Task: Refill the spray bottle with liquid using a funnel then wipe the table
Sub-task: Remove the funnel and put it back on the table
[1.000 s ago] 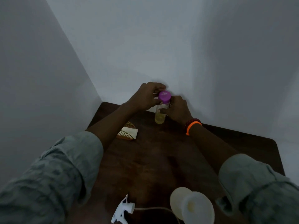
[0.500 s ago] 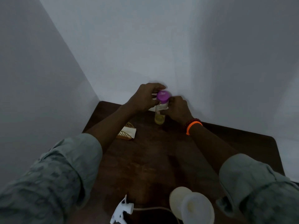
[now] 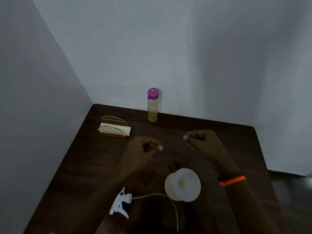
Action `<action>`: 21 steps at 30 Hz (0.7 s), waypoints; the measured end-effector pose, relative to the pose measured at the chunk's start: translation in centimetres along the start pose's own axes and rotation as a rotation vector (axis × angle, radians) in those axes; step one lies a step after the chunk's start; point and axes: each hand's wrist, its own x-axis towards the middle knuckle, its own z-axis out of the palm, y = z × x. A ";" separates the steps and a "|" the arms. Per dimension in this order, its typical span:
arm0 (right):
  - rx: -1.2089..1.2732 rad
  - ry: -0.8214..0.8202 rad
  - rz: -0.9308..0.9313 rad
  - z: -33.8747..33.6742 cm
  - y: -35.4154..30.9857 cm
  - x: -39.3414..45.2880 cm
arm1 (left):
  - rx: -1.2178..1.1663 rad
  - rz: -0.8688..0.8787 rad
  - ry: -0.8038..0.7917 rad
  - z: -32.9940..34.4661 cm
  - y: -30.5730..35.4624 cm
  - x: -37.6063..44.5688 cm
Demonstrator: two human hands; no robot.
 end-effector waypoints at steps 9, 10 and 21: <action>0.112 -0.077 0.193 0.7 4.5 -9.5 | -0.304 -0.214 -0.158 5.3 -1.1 -6.1; 0.104 -0.078 0.190 0.7 4.7 -9.9 | -0.314 -0.213 -0.158 5.3 -1.0 -6.3; 0.034 -0.078 0.128 0.6 4.8 -10.6 | -0.392 -0.179 -0.140 5.0 -0.2 -6.0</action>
